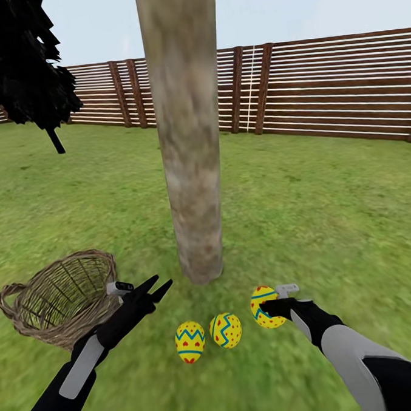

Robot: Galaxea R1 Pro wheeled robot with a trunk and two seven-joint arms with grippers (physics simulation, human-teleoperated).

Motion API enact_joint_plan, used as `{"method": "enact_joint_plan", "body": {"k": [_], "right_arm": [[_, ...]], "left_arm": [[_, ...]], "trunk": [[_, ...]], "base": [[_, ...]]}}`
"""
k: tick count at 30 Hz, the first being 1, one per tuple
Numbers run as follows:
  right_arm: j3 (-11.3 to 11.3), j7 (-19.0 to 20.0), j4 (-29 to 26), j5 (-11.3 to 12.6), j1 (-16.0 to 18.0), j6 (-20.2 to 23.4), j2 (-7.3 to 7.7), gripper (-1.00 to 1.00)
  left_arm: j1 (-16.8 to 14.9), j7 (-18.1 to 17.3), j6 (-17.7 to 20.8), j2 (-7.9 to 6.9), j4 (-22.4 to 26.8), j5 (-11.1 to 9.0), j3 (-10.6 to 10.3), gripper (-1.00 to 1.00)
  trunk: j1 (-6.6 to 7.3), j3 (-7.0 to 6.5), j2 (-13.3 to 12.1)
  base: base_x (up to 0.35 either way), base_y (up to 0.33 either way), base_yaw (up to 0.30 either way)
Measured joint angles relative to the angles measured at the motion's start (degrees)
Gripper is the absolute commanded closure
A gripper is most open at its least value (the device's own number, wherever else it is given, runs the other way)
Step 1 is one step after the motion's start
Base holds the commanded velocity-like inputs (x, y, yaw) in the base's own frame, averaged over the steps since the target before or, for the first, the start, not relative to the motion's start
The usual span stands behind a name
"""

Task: Take the three Easter eggs out of the wicker basket on the lawn in the garden, then place them on the lawn next to a single tree (choose any tree) so that all three eggs are next to the same tree and none are left in the basket.

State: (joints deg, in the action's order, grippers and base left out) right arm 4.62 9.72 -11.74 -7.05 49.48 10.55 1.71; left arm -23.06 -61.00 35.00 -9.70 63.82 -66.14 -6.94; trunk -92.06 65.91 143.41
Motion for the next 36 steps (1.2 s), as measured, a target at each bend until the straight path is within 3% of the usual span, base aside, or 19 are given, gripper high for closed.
{"method": "enact_joint_plan", "body": {"k": [28, 36], "right_arm": [[0.0, -0.2, 0.0, 0.1, 0.0, -0.1, -0.02, 1.0], [0.0, -0.2, 0.0, 0.1, 0.0, -0.1, -0.02, 1.0]], "left_arm": [[0.1, -0.2, 0.0, 0.09, 0.0, 0.0, 0.0, -1.0], [0.1, 0.0, 0.0, 0.07, 0.1, 0.1, -2.3, -1.0]], "trunk": [[0.0, 1.58, 0.0], [-0.21, 4.07, 0.1]], "base": [[0.047, -0.047, 0.0], [0.0, 0.0, 0.0]]}}
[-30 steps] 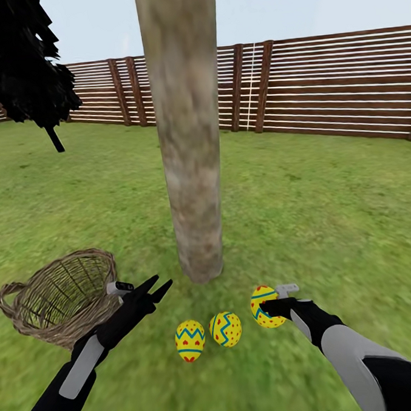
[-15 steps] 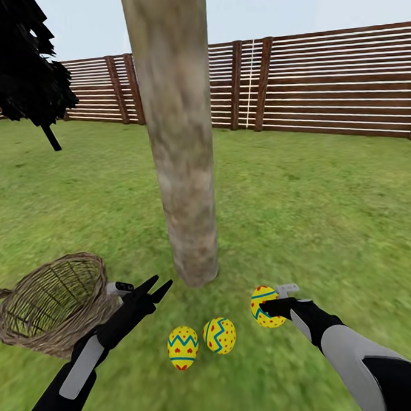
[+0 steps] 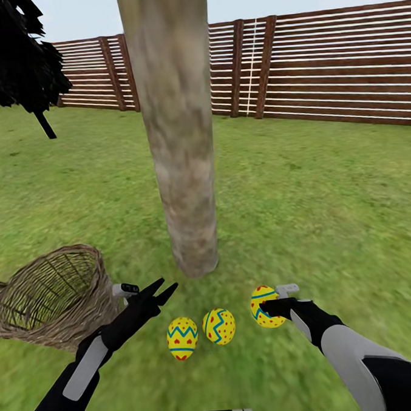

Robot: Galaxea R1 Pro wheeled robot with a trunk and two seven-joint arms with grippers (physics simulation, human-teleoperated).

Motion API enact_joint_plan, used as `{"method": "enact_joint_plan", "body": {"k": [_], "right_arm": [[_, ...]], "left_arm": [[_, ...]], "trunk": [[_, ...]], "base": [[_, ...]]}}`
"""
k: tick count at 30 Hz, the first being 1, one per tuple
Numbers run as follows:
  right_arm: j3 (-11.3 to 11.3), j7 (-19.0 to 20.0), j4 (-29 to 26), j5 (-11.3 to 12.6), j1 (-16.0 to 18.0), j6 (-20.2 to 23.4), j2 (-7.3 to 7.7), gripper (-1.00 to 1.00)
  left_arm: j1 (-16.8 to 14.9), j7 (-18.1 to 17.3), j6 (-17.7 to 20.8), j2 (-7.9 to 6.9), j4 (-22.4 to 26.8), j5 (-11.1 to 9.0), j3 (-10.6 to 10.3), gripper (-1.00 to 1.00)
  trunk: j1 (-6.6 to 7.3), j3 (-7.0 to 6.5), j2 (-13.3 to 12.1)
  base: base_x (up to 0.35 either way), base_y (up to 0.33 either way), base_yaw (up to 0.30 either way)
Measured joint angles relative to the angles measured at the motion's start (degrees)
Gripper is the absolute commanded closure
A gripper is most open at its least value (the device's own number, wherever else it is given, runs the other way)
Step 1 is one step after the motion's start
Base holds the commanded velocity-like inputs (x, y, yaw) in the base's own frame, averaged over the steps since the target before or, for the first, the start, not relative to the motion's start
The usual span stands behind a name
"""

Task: Take the three Easter eggs out of the wicker basket on the lawn in the garden, then place them on the lawn next to a single tree (choose any tree) so that all three eggs are next to the same tree and none are left in the basket.

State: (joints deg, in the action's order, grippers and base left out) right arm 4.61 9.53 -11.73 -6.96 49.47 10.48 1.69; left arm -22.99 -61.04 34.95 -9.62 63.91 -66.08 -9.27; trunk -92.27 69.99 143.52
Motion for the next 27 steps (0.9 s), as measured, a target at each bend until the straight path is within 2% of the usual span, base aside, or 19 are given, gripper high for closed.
{"method": "enact_joint_plan", "body": {"k": [18, 23, 27], "right_arm": [[0.0, 0.0, -0.1, 0.0, 0.0, 0.0, 0.0, 1.0], [0.0, 0.0, -0.1, 0.0, 0.0, 0.0, -0.06, 1.0], [0.0, -1.1, -0.1, -0.8, 0.0, -0.3, -1.93, 1.0]], "left_arm": [[0.0, 0.0, 0.0, 0.0, 0.0, 0.0, -0.1, -1.0], [0.0, 0.0, 0.0, 0.01, 0.0, 0.0, -0.1, -1.0], [0.0, 0.0, 0.0, 0.02, 0.0, 0.0, -0.1, -1.0]], "trunk": [[-0.46, 5.61, 0.2], [-0.59, 6.81, 0.3], [-0.69, 7.7, 0.4]], "base": [[0.0, 0.0, 0.0], [0.0, 0.0, 0.0], [0.0, 0.0, 0.0]]}}
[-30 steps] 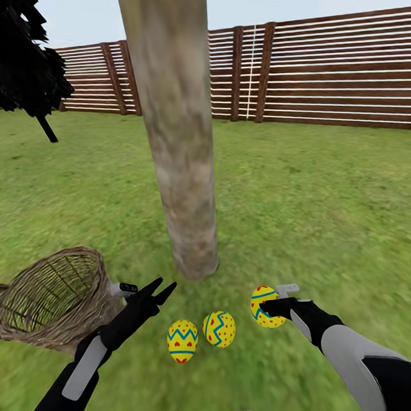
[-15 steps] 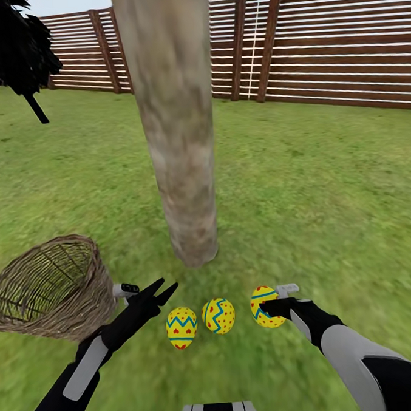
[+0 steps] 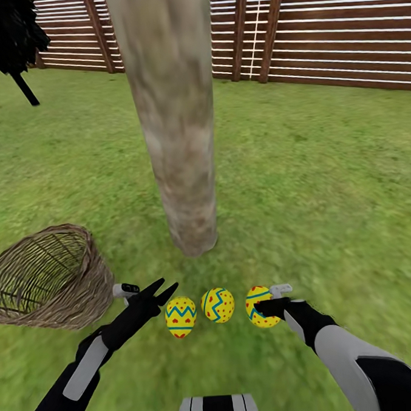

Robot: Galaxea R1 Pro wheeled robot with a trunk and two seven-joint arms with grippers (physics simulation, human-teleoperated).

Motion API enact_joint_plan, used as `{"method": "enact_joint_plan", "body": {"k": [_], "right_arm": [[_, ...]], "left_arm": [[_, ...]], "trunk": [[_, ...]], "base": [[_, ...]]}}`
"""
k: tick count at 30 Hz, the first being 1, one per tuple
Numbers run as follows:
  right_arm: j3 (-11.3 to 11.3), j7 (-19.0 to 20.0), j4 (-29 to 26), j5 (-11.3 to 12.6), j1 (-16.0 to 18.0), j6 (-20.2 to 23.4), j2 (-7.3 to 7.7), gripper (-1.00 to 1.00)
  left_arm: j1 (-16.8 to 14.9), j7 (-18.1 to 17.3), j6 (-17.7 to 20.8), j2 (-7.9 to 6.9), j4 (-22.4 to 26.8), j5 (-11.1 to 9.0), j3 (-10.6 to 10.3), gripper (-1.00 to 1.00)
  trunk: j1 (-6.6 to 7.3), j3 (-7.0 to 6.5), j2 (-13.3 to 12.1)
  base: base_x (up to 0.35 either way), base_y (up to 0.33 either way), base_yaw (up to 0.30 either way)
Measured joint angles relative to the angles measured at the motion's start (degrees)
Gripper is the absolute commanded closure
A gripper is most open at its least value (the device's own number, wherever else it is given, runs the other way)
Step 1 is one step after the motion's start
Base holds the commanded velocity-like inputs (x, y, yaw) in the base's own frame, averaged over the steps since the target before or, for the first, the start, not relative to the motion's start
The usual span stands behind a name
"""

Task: Take the three Easter eggs out of the wicker basket on the lawn in the garden, then place them on the lawn next to a single tree (choose any tree) so that all three eggs are next to the same tree and none are left in the basket.

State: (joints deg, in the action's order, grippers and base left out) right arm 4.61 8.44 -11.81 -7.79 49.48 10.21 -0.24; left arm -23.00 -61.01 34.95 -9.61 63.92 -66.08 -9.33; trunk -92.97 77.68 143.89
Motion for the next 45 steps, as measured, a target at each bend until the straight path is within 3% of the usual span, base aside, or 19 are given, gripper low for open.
{"method": "enact_joint_plan", "body": {"k": [1, 3, 5, 11, 14, 20, 39, 45], "right_arm": [[0.0, -1.6, 0.0, -1.2, 0.0, -1.1, -0.42, 1.0], [0.0, -6.6, 0.1, -4.4, 0.0, -6.4, -2.15, 1.0], [0.0, -9.3, -0.1, -6.1, 0.0, -8.5, -3.38, 1.0], [0.0, -14.6, -0.1, -6.5, 0.0, -9.6, -4.51, 1.0], [0.0, -15.0, 0.9, -6.6, 0.0, -10.4, -5.35, 1.0], [-0.1, -15.0, 2.7, -6.8, 0.0, -14.4, -5.53, 1.0], [-0.1, -15.3, 2.1, -6.8, 0.1, -14.4, -5.52, 1.0], [-0.1, -15.3, 2.1, -6.8, 0.1, -14.5, -5.52, 1.0]], "left_arm": [[0.0, 0.0, 0.0, 0.08, 0.0, 0.0, 0.0, -1.0], [0.0, 0.0, 0.0, 1.7, 0.0, 0.1, 0.0, -1.0], [0.0, 0.0, 0.0, 2.66, -0.1, 0.2, 0.0, -1.0], [0.0, 0.0, 0.0, 2.98, 0.0, 0.2, -0.1, -1.0], [0.0, 0.0, 0.0, 3.06, -0.1, 0.2, -0.1, -1.0], [0.0, 0.2, 0.0, 3.05, -0.1, 0.3, -1.9, -1.0], [0.0, 0.2, 0.0, 3.08, -0.1, 0.3, -2.0, -1.0], [0.0, 0.2, 0.0, 3.08, -0.1, 0.2, -2.1, -1.0]], "trunk": [[-0.03, 0.22, 0.0], [-0.05, 0.45, 0.0], [-0.05, 0.45, 0.0], [-0.05, 0.45, 0.0], [-0.1, 0.89, 0.1], [-0.26, 2.22, 0.1], [-0.75, 6.43, 0.4], [-0.74, 6.44, 0.4]], "base": [[0.0, 0.0, 0.0], [0.0, 0.0, 0.0], [0.0, 0.0, 0.0], [0.0, 0.0, 0.0], [0.0, 0.0, 0.0], [0.0, 0.0, 0.0], [0.0, 0.0, 0.0], [0.005, 0.0, 0.0]]}}
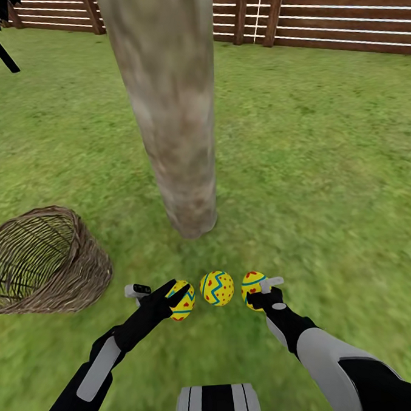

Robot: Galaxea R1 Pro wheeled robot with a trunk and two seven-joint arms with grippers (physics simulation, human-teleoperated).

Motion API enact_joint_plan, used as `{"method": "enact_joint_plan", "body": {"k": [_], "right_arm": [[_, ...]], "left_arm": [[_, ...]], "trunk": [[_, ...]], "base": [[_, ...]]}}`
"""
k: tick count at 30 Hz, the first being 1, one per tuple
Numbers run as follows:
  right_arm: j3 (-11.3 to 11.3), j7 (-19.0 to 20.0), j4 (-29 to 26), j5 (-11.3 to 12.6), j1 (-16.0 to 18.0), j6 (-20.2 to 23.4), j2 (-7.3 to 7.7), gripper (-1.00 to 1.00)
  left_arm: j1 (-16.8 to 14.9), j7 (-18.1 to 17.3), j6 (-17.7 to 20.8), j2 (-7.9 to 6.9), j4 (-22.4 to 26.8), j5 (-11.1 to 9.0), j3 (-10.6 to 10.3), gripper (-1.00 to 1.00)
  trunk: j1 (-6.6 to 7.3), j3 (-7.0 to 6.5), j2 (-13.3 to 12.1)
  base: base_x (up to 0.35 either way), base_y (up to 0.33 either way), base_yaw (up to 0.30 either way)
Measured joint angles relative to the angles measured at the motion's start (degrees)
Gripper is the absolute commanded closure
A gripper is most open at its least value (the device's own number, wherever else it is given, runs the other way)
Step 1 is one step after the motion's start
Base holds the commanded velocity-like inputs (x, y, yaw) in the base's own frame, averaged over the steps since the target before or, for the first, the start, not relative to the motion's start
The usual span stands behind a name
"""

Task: Take the three Easter eggs out of the wicker basket on the lawn in the garden, then place them on the lawn next to a single tree (choose any tree) so that all three eggs are next to the same tree and none are left in the basket.

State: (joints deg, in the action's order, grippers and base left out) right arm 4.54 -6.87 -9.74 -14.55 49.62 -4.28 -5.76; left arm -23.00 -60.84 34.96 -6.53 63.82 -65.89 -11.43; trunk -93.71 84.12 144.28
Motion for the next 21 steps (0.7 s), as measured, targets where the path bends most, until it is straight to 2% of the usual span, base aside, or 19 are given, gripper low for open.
{"method": "enact_joint_plan", "body": {"k": [4, 18, 21], "right_arm": [[0.0, 0.0, 0.0, 0.0, 0.0, 0.0, 0.0, 1.0], [0.0, 0.0, -0.1, 0.1, 0.1, 0.0, 0.01, 1.0], [0.1, 0.0, -0.1, 0.1, 0.1, 0.0, 0.0, 1.0]], "left_arm": [[0.0, 0.0, 0.0, 0.0, 0.0, 0.0, 0.0, -1.0], [0.0, -0.1, 0.0, 0.0, 0.0, -0.1, 0.0, -1.0], [0.0, 0.0, 0.0, 0.0, 0.0, 0.0, 0.0, -1.0]], "trunk": [[0.03, 0.0, 0.0], [0.0, 0.0, 0.0], [-0.08, 0.66, 0.0]], "base": [[0.233, -0.043, 0.0], [0.07, -0.007, 0.0], [0.0, 0.0, 0.0]]}}
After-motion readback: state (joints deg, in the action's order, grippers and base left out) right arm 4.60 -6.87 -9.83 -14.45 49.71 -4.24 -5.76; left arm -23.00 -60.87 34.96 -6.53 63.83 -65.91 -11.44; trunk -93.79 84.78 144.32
